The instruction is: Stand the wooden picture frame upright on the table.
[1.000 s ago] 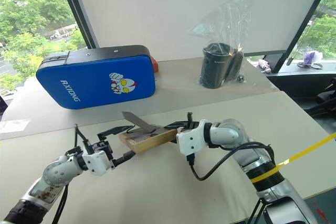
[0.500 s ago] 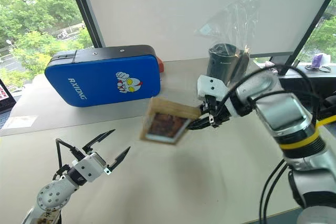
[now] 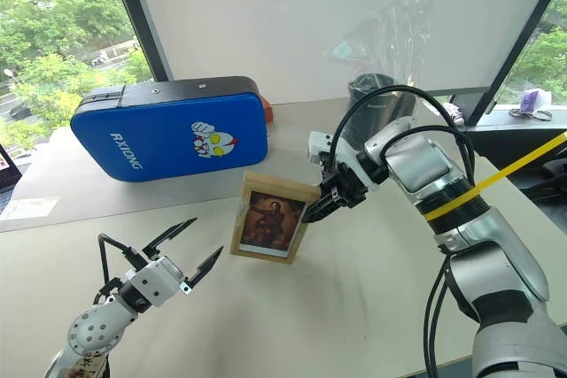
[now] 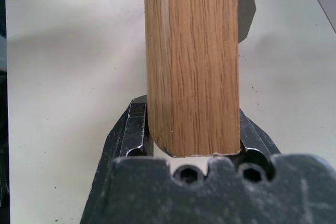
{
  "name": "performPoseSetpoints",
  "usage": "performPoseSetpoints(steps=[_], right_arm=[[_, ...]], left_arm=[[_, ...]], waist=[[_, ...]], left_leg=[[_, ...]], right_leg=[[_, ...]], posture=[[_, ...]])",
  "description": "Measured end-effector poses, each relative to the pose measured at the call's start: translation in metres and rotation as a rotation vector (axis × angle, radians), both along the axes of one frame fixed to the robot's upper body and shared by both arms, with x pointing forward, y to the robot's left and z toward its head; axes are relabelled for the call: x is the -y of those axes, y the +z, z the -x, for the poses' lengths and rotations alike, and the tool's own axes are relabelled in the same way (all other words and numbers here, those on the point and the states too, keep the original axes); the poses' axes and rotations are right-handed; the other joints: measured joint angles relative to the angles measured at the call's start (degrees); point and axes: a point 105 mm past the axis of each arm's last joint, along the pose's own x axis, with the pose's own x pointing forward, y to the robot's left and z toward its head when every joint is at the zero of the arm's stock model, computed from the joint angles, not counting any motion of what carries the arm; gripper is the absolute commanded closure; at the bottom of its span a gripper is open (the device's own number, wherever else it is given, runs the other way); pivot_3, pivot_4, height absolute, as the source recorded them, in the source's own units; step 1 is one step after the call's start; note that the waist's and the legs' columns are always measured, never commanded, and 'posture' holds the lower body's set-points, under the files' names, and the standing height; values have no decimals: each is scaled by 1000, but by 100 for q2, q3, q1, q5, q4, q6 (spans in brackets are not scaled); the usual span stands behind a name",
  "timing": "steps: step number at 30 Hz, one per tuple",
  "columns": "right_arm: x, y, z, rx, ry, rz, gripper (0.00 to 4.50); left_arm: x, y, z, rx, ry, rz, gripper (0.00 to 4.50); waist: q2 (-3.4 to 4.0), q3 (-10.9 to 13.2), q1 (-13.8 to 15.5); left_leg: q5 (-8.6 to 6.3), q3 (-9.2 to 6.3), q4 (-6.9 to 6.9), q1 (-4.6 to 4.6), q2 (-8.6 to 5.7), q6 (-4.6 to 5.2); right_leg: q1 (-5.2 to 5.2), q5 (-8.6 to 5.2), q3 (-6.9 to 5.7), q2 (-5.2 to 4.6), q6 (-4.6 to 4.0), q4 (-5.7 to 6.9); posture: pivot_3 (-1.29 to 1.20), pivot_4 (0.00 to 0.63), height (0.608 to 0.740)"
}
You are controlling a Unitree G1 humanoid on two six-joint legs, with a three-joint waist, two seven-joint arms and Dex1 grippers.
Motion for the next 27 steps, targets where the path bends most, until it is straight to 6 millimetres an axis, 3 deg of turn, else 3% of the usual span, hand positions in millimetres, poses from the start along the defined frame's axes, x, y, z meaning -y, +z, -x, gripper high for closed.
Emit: performPoseSetpoints(steps=[4,12,18,23,27], right_arm=[[-2,-12,-6,-32,-28,16,1988],[-5,10,-9,27,-39,-31,1988],[16,9,-2,30,-129,-77,1988],[31,4,17,14,-236,-174,1988],[46,-2,18,105,-433,-301,1988]], left_arm=[[0,-3,2,-11,4,4,583],[0,-3,2,-13,5,3,583],[0,-3,2,-12,4,1,583],[-2,-3,5,-15,4,-5,583],[-11,-5,7,-38,43,-4,583]], waist=[[2,1,4],[3,1,38],[2,2,59],[2,2,64],[-3,0,55]], left_leg=[[6,-1,-2,-3,0,-11],[5,-4,-4,-10,-1,-11],[5,-6,-5,-15,-1,-10],[3,-5,-5,-15,0,-7],[-16,-1,-5,-9,1,28]], right_leg=[[-7,1,1,1,-1,4],[-7,1,-3,0,0,-10],[-7,1,-8,0,0,-13],[-6,1,-7,0,0,-12],[-2,2,-1,0,1,-8]], posture=[[0,150,740],[0,150,740],[0,150,740],[0,150,740],[0,150,740]])
